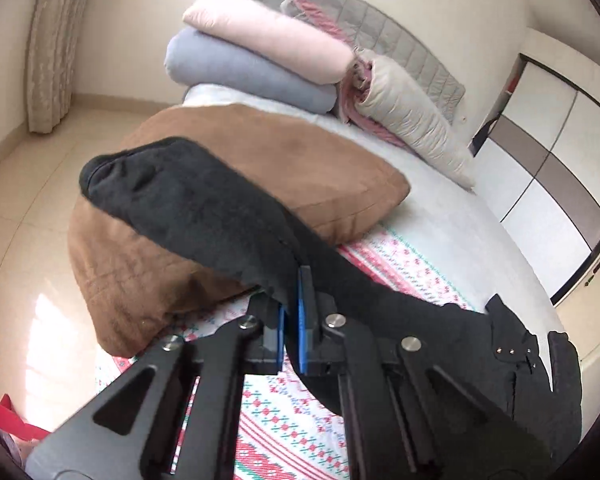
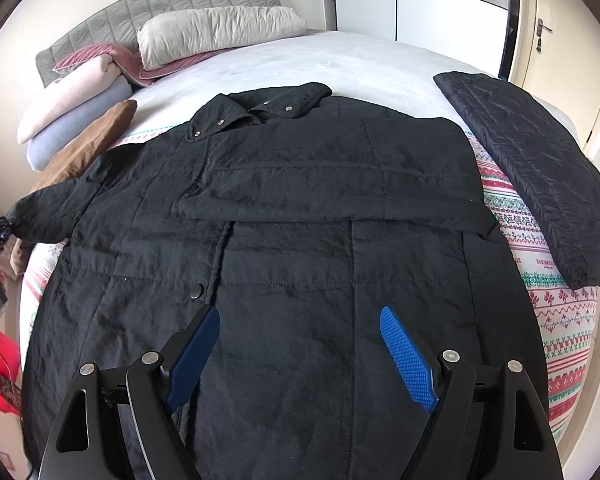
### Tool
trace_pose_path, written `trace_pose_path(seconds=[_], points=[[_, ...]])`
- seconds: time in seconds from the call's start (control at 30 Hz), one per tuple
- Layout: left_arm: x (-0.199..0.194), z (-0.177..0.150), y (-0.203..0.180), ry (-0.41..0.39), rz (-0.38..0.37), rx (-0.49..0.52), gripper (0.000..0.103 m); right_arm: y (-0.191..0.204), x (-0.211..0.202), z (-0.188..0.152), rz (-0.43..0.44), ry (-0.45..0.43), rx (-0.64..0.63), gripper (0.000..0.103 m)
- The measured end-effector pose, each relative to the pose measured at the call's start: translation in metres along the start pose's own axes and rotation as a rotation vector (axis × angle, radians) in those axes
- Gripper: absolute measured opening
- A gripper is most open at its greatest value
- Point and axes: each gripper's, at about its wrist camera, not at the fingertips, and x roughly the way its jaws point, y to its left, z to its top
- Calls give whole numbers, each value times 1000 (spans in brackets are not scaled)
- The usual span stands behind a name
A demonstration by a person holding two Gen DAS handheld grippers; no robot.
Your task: Fold large clothes
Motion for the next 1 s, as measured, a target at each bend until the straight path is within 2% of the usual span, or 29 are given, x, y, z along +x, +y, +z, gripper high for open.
trace_pose_path(seconds=[0.1, 0.2, 0.43, 0.53, 0.57, 0.6, 0.63, 0.67, 0.77, 0.8, 0.87, 1.0], points=[[-34, 9, -39, -83, -131, 80, 5, -2, -1, 1, 6, -1, 12, 84], [-60, 11, -85, -118, -243, 184, 5, -4, -3, 1, 18, -8, 24, 84], [-90, -13, -186, -66, -466, 361, 5, -7, -5, 1, 36, -12, 43, 84], [-88, -38, -230, 38, -555, 490, 6, -10, -4, 1, 41, -8, 49, 84], [-84, -49, -247, 109, -589, 559, 12, -11, -4, 1, 43, -8, 52, 84], [-79, -63, -260, 205, -626, 637, 22, -12, -4, 2, 44, -8, 56, 84], [-74, -78, -269, 292, -659, 705, 26, -13, -4, 2, 46, -8, 61, 84], [-73, -91, -272, 344, -687, 754, 30, -15, -4, 2, 48, -8, 67, 84], [-80, -108, -261, 392, -787, 807, 33, -18, -4, 2, 48, -7, 80, 84], [-82, -107, -253, 391, -800, 803, 40, -19, -4, 1, 47, -7, 83, 84], [-79, -97, -232, 371, -766, 794, 52, -21, -4, 1, 45, -8, 87, 84], [-50, -74, -198, 361, -589, 759, 53, -25, -7, 2, 59, 5, 102, 84]])
